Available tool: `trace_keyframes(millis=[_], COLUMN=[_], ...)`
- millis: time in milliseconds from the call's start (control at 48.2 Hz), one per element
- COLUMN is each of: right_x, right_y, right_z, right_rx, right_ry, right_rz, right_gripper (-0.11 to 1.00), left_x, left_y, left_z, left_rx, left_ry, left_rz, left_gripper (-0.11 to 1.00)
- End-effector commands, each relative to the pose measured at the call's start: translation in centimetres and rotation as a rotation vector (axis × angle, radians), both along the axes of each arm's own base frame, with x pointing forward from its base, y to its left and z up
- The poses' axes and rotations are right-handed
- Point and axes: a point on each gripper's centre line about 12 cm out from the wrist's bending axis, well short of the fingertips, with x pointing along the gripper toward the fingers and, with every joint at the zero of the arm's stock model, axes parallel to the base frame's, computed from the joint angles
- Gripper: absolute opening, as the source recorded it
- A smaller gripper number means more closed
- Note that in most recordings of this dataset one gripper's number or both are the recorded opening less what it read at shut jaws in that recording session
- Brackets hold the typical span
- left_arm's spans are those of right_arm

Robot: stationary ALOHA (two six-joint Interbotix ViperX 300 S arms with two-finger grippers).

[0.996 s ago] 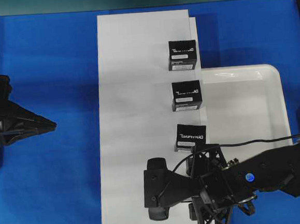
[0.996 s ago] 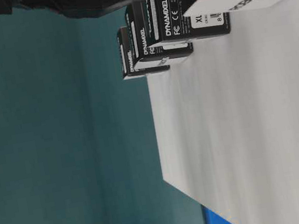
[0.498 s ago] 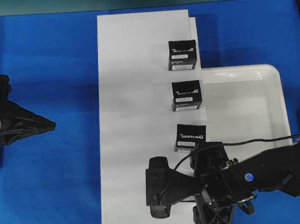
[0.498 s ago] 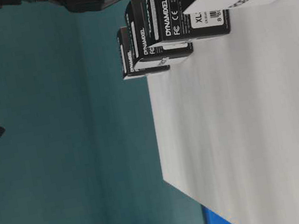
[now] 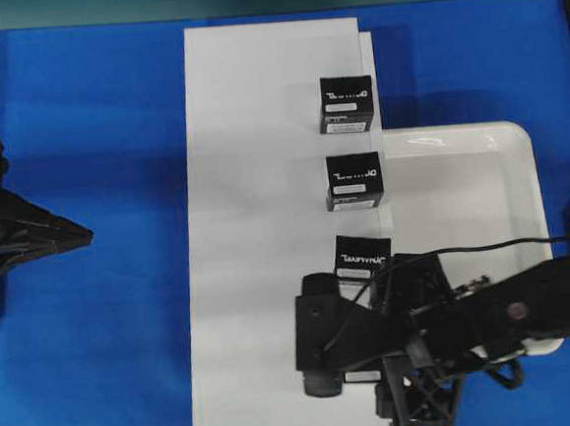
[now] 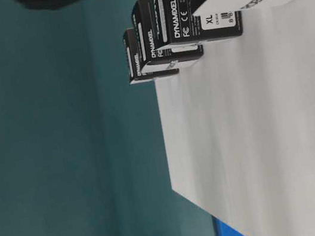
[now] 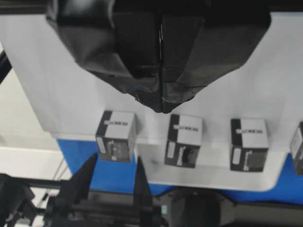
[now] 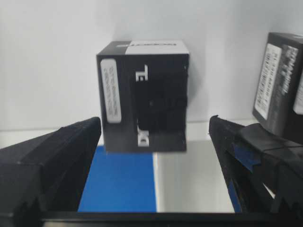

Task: Place the box from the white plastic tray onto the white base.
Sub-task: 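Lower the box onto the white base at the end of the row, then open the right gripper and withdraw it to the right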

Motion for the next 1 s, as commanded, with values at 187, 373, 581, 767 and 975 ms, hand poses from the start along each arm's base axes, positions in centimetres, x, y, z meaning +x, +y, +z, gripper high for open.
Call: trace_keyframes(millis=[187, 373, 581, 767, 975], right_x=[-2.5, -4.8, -6.1, -8.4, -12.2], right_y=[-1.3, -2.3, -3.0, -5.0, -7.6], right_z=[4.8, 6.0, 7.2, 8.6, 9.7], right_rx=[0.015, -0.021, -0.018, 0.011, 0.047], right_ry=[-0.058, 0.026, 0.004, -0.082, -0.225], right_rz=[-0.005, 0.004, 0.009, -0.040, -0.099], right_gripper=[0.96, 0.96, 0.96, 0.96, 0.96], left_x=[0.3, 0.3, 0.5, 0.3, -0.1], left_y=[0.0, -0.2, -0.2, -0.2, -0.2], left_z=[0.9, 1.0, 0.9, 1.1, 1.4], left_rx=[-0.002, 0.001, 0.003, 0.002, 0.001], left_ry=[-0.023, -0.025, -0.019, -0.029, -0.043], left_rz=[0.000, -0.009, -0.010, -0.010, -0.010], left_gripper=[-0.07, -0.07, -0.07, -0.07, -0.07])
